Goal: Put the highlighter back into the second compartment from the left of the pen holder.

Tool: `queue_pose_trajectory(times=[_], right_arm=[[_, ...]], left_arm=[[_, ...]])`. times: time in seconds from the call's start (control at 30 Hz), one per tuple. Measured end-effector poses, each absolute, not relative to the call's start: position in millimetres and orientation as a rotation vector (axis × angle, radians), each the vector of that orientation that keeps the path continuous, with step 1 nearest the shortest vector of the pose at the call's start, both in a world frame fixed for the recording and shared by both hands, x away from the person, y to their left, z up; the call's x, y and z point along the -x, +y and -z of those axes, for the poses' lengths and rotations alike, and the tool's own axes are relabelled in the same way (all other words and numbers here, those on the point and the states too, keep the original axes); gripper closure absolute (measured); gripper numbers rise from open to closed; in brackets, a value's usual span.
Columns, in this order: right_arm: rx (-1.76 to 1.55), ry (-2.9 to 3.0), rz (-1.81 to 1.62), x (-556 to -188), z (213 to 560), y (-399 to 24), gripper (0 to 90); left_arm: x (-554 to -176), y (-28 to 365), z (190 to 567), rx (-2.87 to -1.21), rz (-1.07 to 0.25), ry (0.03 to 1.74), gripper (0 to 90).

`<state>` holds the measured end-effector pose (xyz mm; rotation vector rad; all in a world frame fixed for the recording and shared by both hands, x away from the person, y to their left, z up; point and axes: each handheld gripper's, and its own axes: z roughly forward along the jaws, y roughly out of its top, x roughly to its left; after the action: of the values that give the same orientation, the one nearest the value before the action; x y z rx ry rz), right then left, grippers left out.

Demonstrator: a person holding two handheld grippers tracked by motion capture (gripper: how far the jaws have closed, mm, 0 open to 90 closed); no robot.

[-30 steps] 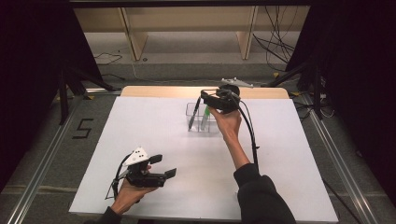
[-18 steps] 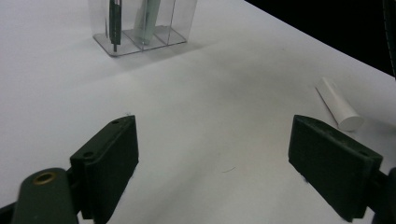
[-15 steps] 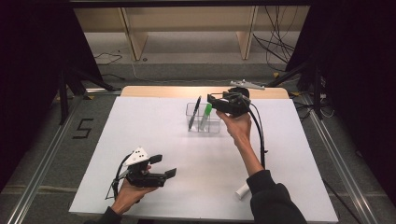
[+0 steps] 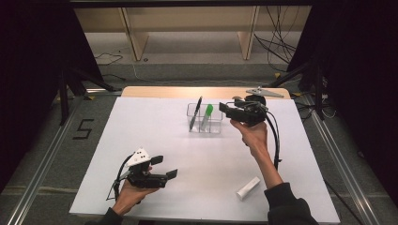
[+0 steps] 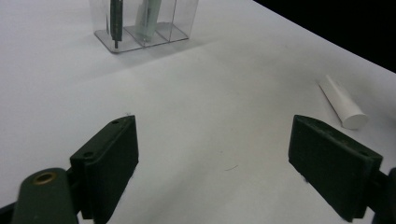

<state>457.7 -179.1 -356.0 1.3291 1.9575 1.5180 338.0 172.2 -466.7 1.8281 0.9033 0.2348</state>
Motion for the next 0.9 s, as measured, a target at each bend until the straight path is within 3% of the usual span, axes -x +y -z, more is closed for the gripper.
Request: queue_pose_trajectory(times=[0.9], right_arm=[[-1.297, 1.973, -1.543, -388, 385, -233, 26.8]], left_arm=[[-341, 171, 470, -1.841, -0.222, 0.929, 15.4]])
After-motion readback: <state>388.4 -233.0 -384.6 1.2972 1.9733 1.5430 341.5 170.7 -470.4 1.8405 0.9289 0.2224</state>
